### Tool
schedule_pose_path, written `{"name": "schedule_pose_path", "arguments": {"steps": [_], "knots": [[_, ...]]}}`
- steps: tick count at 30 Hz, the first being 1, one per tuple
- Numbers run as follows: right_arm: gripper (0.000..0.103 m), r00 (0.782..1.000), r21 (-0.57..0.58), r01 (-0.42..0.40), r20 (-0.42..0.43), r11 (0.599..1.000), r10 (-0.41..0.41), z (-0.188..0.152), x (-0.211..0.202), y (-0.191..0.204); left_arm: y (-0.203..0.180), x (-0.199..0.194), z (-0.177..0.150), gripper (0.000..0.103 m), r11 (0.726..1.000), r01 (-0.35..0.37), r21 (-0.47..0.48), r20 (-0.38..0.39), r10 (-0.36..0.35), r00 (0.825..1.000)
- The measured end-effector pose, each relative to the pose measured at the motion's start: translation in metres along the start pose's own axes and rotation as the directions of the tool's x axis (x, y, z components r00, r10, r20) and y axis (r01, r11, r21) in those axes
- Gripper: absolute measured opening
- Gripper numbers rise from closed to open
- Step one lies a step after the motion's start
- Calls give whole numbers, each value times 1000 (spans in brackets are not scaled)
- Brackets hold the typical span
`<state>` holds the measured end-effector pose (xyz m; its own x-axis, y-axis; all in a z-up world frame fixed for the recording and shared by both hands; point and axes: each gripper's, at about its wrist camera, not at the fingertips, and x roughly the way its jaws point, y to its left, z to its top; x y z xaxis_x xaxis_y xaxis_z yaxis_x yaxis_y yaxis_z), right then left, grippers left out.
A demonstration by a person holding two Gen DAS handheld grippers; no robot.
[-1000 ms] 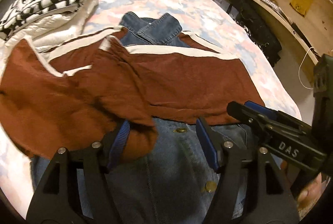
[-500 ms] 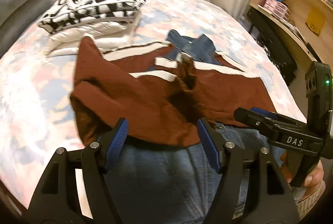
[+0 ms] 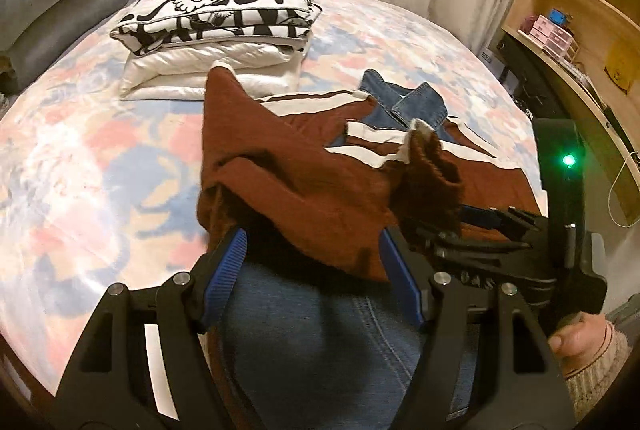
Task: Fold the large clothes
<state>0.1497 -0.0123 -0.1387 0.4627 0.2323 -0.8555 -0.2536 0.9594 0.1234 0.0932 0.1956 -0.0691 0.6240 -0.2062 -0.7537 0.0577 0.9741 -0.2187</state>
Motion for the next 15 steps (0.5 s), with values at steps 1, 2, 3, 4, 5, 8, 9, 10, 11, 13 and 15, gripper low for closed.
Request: {"name": "schedule_pose_path", "arguments": {"steps": [1,2,3,4,5,8,9,10,11,13,15], "knots": [[57,1000,-8,6,-1,1000,-6,3,3,1,2,0,0,66,1000,-3,-2,0,3,1000],[38,1000,-18,17,-4,1000,-17,7,6,3,3,0,0,66,1000,-4,-3,0,4,1000],[23,1000,-30,28,0,999,-28,10,7,4,4,0,0,66,1000,-5,-4,2,5,1000],[20,999,-38,32,11,999,-31,13,6,3,4,0,1,66,1000,-6,-6,4,6,1000],[17,999,-44,29,36,999,-27,18,0,3,5,0,1,66,1000,-7,-7,7,7,1000],[11,990,-43,20,139,999,-14,33,-27,-5,4,-2,1,66,1000,-13,-4,16,13,1000],[11,983,-30,20,183,999,-15,38,-38,-10,3,-3,1,66,1000,-14,-2,19,14,1000],[11,974,-8,26,224,1000,-23,42,-48,-18,3,-4,1,66,1000,-15,-1,22,15,1000],[11,966,18,31,255,999,-34,44,-57,-27,2,-4,1,66,1000,-15,2,22,15,1000],[11,955,82,48,290,995,-70,45,-68,-49,0,-4,1,66,1000,-16,6,23,16,1000],[11,951,144,78,288,987,-117,41,-71,-71,-1,-3,1,66,1000,-17,10,21,17,1000]]}}
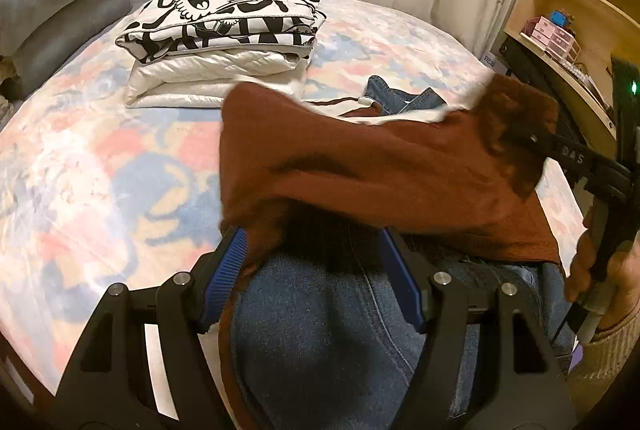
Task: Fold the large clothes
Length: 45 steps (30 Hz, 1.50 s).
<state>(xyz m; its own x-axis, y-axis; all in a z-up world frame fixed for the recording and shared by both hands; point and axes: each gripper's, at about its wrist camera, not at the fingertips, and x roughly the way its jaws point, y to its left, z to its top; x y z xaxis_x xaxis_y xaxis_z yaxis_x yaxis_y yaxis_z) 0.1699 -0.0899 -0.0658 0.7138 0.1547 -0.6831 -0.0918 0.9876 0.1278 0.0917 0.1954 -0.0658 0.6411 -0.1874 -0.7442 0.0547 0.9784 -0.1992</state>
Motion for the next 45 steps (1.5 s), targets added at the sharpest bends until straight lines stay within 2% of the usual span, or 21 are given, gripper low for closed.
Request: {"name": "schedule_pose_path", "arguments": {"steps": [2,4,5,6,7,10,11,14,17,21,25,26,28,30,32,33,36,38,41,43,45], "knots": [[12,997,34,49,-66,998,-46,-11,11,-26,-1,3,0,66,1000,-5,3,-7,5,1000],[23,979,59,93,-186,994,-81,-29,32,-50,-1,7,0,66,1000,-15,8,-17,15,1000],[40,966,70,116,-239,991,-96,-40,41,-62,0,10,0,66,1000,-20,10,-22,21,1000],[51,951,73,149,-284,986,-123,-50,48,-74,1,15,1,66,999,-30,15,-32,31,999],[53,939,72,172,-312,983,-142,-59,52,-85,2,18,2,66,999,-39,17,-40,39,998],[57,939,122,141,-332,982,-94,-70,47,-114,11,33,8,66,997,-68,24,-70,69,995],[63,944,141,128,-321,982,-77,-69,42,-123,15,39,13,66,997,-76,22,-82,78,994],[77,962,197,74,-274,978,-17,-56,30,-145,32,57,26,66,997,-72,-8,-121,71,990],[80,968,282,7,-241,959,63,-37,31,-167,49,81,40,66,998,-50,-31,-169,44,985],[80,955,282,-27,-275,959,108,-20,60,-182,62,119,53,66,998,-19,-59,-243,4,970],[80,919,291,-62,-357,955,168,-19,111,-185,65,148,62,66,996,36,-78,-282,-57,958],[78,914,284,-69,-366,956,175,-20,121,-183,64,155,64,66,996,51,-76,-287,-71,955],[65,908,246,-80,-382,966,172,-23,137,-177,62,164,66,66,997,40,-72,-299,-60,952],[34,916,175,-64,-381,982,127,-28,139,-167,57,168,69,57,998,31,-55,-293,-46,955],[25,943,88,-41,-327,995,68,-22,134,-158,50,168,72,16,1000,-19,-11,-266,15,964],[17,957,67,-30,-286,997,48,-18,130,-155,48,167,73,11,998,-58,0,-237,56,970],[13,990,42,21,-141,999,-15,-6,112,-153,50,158,75,3,994,-105,-19,-134,102,986],[13,994,38,70,-92,997,-67,-3,110,-154,48,157,73,2,990,-142,-10,-85,141,986],[13,979,25,152,-144,988,-147,-11,133,-157,43,163,66,2,977,-211,28,-41,212,976],[13,965,9,172,-203,985,-167,-22,152,-158,40,170,62,2,971,-237,44,-34,238,971],[16,961,-1,176,-215,984,-172,-28,156,-156,36,173,62,2,966,-251,60,-35,253,967]]}}
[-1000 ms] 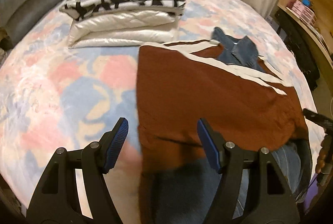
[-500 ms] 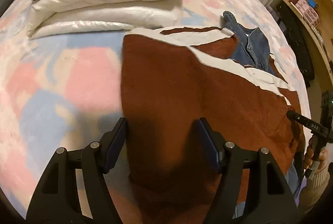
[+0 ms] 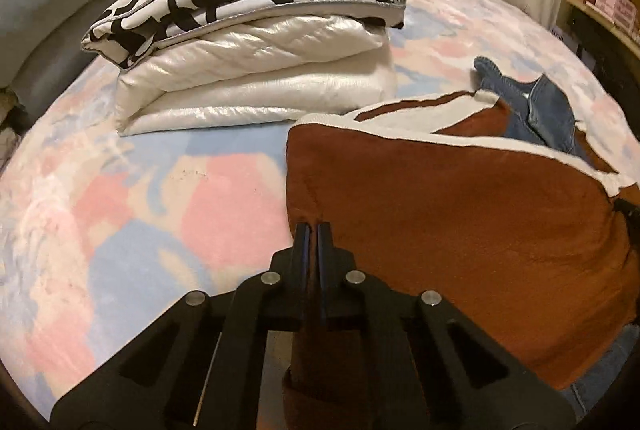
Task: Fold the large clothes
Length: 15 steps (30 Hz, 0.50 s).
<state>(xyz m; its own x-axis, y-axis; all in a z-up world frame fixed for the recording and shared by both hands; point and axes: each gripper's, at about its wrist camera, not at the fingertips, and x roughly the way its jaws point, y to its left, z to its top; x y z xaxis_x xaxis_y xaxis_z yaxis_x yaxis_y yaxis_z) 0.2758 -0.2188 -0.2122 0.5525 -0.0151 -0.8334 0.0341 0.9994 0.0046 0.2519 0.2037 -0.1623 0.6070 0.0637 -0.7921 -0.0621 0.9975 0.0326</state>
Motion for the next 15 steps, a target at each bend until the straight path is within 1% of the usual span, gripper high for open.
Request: {"name": "schedule_pose_path", "arguments": {"steps": [1,3,4,5,6,7,8,10,12,14,15], "knots": [[20,1000,2,3,-9,1000,-3,2,-4,0,-2,-2,1,3,1000,-10,11,1,10,1000],[44,1000,19,21,-21,1000,-21,4,-12,-2,-3,-8,5,3,1000,-20,21,-10,20,1000],[48,1000,23,21,-13,1000,-21,4,-18,-4,-3,-12,7,4,1000,-16,19,-20,16,1000],[52,1000,25,11,1,1000,-11,4,-28,-6,1,-20,7,7,1000,-10,14,-28,11,1000],[53,1000,25,-1,12,1000,1,4,-39,-6,3,-29,8,9,1000,0,8,-28,0,1000],[53,1000,25,-15,22,1000,14,4,-48,-6,2,-39,11,16,1000,14,6,-18,-13,1000],[53,999,24,-31,32,999,30,5,-58,-6,-1,-50,13,26,1000,23,15,-3,-23,1000],[53,996,17,-73,51,997,72,4,-79,1,-11,-68,17,34,998,37,44,31,-38,999],[53,992,5,-113,57,994,112,8,-92,12,-28,-86,20,34,994,74,82,60,-79,995],[53,987,-25,-150,49,988,152,6,-98,37,-51,-96,21,34,988,100,115,58,-107,992],[53,984,-42,-169,43,985,171,5,-100,49,-66,-97,20,34,984,119,129,43,-125,991]]}}
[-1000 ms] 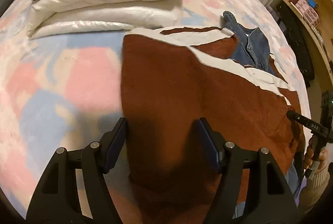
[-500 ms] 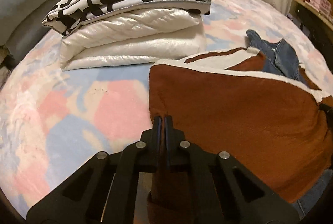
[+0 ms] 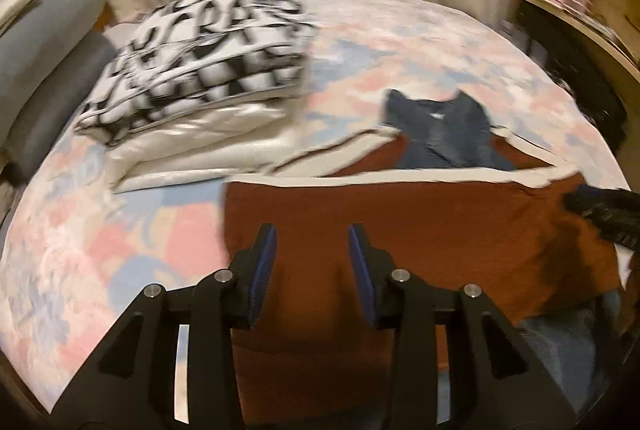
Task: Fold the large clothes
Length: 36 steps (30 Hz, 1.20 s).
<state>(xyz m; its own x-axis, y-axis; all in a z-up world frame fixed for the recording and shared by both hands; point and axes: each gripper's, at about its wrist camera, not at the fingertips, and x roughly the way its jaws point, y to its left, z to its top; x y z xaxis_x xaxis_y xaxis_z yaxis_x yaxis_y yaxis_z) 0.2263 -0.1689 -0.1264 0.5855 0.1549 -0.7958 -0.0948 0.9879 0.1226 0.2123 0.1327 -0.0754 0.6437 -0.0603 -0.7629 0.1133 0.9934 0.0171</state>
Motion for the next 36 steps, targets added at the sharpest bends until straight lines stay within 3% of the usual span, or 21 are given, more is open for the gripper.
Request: {"name": "schedule_pose_path", "arguments": {"steps": [4,8,10,12,15,18,23,26,32,36], "knots": [[52,997,-96,-70,-45,993,65,-17,15,59,-39,15,-11,34,999,36,12,-64,-35,997],[52,988,-168,-34,-155,985,8,-45,42,89,-61,48,-42,34,999,31,9,-202,-28,979],[52,980,-197,6,-195,980,-45,-57,52,85,-63,61,-59,34,999,0,37,-244,9,970],[52,979,-222,70,-171,972,-110,-66,47,71,-60,62,-72,36,998,-11,69,-221,26,975],[53,962,-194,205,-142,959,-234,-74,39,31,-47,57,-80,36,996,-44,75,-198,58,978],[47,975,-96,116,-179,989,-132,-79,29,-2,-26,56,-81,36,999,-26,24,-207,30,978],[47,971,-115,138,-179,984,-157,-78,17,7,-20,45,-76,37,998,-51,30,-210,57,976],[47,981,-64,72,-176,995,-82,-71,6,12,-23,36,-63,37,999,-26,40,-180,33,983],[60,995,-5,11,-99,1000,-11,-24,13,31,-38,31,-20,48,998,0,68,-101,7,995],[64,998,64,-16,-64,998,20,10,44,29,-47,68,10,48,998,-6,56,-78,11,997]]}}
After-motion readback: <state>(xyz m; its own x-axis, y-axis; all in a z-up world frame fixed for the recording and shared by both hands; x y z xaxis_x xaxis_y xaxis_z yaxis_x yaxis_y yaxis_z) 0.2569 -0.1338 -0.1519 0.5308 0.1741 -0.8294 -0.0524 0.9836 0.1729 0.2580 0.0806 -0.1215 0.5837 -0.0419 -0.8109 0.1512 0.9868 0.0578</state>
